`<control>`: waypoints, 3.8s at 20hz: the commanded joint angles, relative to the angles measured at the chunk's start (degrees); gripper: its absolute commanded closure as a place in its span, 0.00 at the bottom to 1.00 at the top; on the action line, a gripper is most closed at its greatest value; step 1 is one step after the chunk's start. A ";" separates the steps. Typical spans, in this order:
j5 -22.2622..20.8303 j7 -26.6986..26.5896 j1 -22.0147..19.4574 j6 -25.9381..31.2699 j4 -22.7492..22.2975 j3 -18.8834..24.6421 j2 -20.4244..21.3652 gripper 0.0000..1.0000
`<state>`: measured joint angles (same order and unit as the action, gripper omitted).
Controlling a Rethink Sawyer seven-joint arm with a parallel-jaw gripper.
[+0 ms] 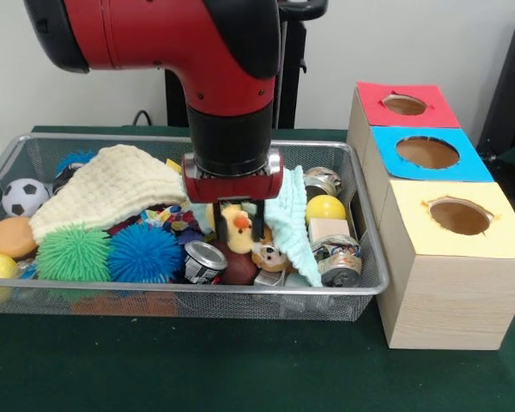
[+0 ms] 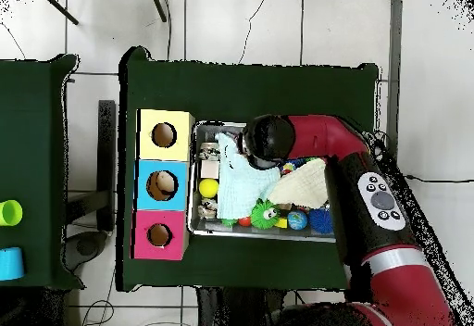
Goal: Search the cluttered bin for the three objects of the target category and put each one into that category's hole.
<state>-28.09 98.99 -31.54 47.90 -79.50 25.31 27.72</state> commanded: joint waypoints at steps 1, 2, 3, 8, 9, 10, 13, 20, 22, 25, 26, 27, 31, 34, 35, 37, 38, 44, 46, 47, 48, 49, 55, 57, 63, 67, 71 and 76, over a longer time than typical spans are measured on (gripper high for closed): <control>-2.45 -8.53 -1.30 -2.49 -5.93 2.63 1.82 1.00; -2.73 -8.26 -1.36 -3.68 -6.11 2.74 1.96 1.00; -3.00 -7.99 -1.42 -4.87 -6.29 2.85 2.10 1.00; -2.82 -8.94 -0.86 -3.51 -4.79 3.23 1.34 1.00; -2.94 -8.91 -0.81 -3.81 -4.50 3.21 1.03 1.00; -3.02 -8.77 -0.69 -3.87 -4.41 3.09 0.98 1.00; -2.99 -8.35 -0.34 -3.63 -4.24 2.85 1.03 1.00; -2.73 -8.73 -0.58 -3.55 -3.97 3.23 0.81 1.00; -1.93 -8.45 -0.77 -2.91 -4.68 3.46 1.95 1.00; -0.66 -7.90 -0.77 -1.35 -5.82 3.65 4.53 1.00; -0.26 -7.71 -0.72 -0.69 -5.98 3.65 5.13 1.00; 0.11 -7.73 -0.71 -0.04 -5.84 3.76 5.41 1.00; 1.15 -7.60 -0.60 1.77 -5.34 4.04 6.08 1.00; 1.86 -7.35 -0.59 2.49 -5.75 4.16 7.03 1.00; 2.03 -7.19 -0.60 2.53 -5.96 4.11 7.29 1.00; 2.32 -6.68 -0.29 2.80 -5.88 3.93 7.60 1.00; 2.54 -6.64 -0.25 3.00 -5.89 3.98 7.78 1.00; 3.65 -5.39 0.06 2.97 -7.11 3.80 9.27 1.00; 4.16 -4.96 0.19 3.14 -7.56 3.70 9.88 1.00; 4.35 -4.83 0.28 3.22 -7.66 3.64 10.02 1.00; 4.49 -4.66 0.36 3.11 -7.84 3.60 10.18 1.00; 4.61 -4.49 0.48 3.10 -7.87 3.52 10.24 1.00; 5.63 -3.17 1.21 3.68 -8.63 3.13 11.57 1.00; 6.10 -2.78 1.66 4.31 -8.76 2.97 12.37 1.00; 7.72 -1.56 2.96 5.58 -9.02 2.33 13.72 1.00; 9.12 0.10 4.25 5.88 -9.26 1.80 14.18 1.00; 10.28 1.34 5.48 5.96 -9.43 1.14 14.55 1.00; 11.33 3.26 7.15 5.38 -10.24 0.04 15.29 1.00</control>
<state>-18.45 98.99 -25.41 46.99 -83.79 26.31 42.82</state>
